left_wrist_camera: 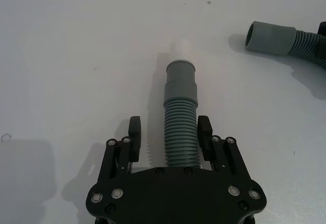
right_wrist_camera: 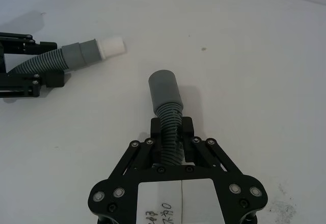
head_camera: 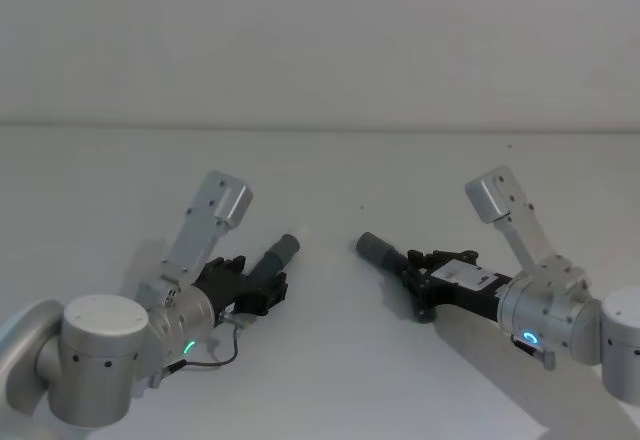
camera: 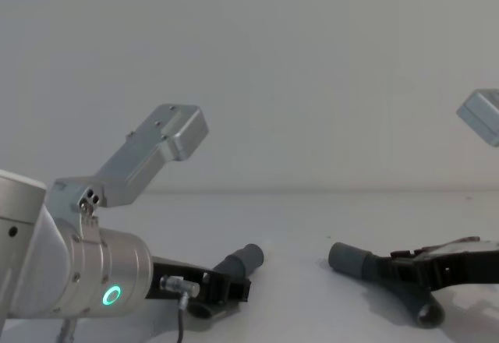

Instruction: Use both hands to pick up one end of the pipe from the table, align the ends, and insert them.

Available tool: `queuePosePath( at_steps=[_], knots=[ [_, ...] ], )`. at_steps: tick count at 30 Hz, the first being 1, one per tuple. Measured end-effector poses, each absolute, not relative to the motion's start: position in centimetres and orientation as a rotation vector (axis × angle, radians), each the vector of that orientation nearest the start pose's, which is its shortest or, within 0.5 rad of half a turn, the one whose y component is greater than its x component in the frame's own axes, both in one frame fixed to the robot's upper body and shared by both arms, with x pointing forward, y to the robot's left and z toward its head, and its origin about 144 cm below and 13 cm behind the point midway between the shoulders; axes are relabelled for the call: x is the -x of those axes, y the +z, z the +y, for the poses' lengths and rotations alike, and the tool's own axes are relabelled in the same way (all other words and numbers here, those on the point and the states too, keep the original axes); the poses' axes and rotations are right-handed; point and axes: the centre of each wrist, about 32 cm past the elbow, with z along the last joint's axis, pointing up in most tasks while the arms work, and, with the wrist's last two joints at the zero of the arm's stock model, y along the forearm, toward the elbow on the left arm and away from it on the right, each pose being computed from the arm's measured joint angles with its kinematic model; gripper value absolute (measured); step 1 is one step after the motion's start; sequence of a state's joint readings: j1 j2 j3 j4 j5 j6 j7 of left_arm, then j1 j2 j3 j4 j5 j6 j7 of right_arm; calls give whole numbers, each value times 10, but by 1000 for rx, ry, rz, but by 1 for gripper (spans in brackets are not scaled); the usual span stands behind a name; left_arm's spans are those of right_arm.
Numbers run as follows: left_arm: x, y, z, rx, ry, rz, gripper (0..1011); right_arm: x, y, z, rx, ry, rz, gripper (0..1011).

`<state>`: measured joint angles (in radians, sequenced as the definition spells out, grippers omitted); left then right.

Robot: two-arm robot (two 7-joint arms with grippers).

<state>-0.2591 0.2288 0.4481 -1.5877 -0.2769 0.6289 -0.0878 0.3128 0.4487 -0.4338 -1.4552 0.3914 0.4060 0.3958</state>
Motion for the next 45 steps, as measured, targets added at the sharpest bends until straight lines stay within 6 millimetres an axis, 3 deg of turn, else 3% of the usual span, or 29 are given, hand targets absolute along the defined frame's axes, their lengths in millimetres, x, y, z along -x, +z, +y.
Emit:
queuePosePath(
  at_steps=[45],
  knots=[
    [-498, 1203, 156, -432, 1032, 252, 364, -523, 1184, -250, 383, -858, 205, 226]
  ],
)
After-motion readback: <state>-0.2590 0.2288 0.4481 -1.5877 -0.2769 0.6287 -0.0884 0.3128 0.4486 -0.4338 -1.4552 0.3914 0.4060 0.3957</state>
